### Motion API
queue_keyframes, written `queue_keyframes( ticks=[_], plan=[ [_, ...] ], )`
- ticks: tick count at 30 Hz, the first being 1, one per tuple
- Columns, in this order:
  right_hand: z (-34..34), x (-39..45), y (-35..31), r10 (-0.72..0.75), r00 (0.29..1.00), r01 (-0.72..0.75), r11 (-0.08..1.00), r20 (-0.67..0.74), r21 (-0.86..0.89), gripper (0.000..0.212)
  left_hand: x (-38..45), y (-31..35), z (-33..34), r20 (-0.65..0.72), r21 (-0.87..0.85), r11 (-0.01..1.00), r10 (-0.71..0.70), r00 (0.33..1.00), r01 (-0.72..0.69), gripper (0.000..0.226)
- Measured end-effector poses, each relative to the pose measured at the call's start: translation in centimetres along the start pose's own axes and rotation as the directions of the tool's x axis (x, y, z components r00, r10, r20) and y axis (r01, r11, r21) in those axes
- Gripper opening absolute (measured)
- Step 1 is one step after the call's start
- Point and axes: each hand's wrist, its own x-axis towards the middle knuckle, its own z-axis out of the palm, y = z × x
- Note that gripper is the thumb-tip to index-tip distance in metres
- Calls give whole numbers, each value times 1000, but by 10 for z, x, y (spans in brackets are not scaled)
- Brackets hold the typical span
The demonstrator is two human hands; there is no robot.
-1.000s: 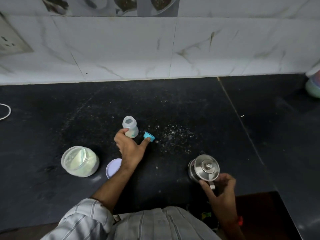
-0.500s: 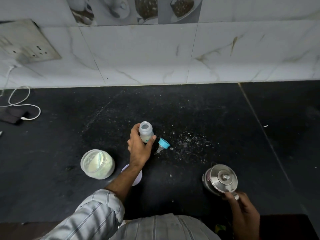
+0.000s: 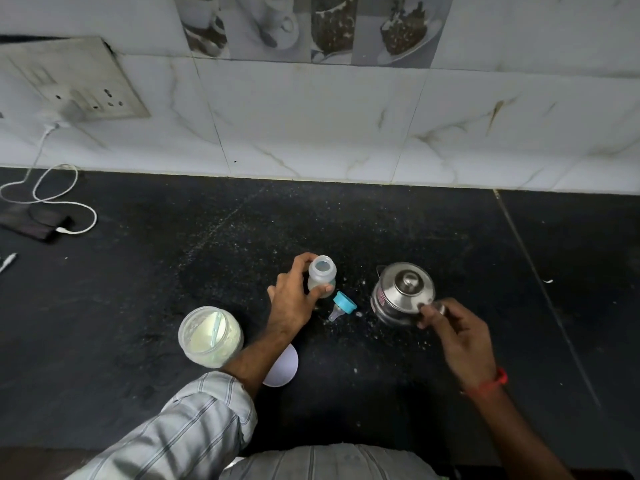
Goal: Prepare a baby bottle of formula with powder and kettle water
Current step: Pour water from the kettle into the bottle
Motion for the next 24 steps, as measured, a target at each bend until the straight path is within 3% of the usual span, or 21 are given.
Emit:
queue_keyframes(
  ticks=[8, 13, 24],
  plan=[
    [32, 57, -12, -46, 981, 67, 992, 190, -103, 22, 0, -2, 1, -31, 58, 998, -34, 999, 36, 56],
    [40, 70, -11, -28, 967, 71, 984, 251, -165, 23, 1, -3, 2, -45, 75, 996, -36, 998, 39, 60],
    [39, 84, -22, -122, 929, 233, 927, 350, -295, 27, -1, 1, -2, -42, 102, 994, -27, 999, 31, 59]
  ],
)
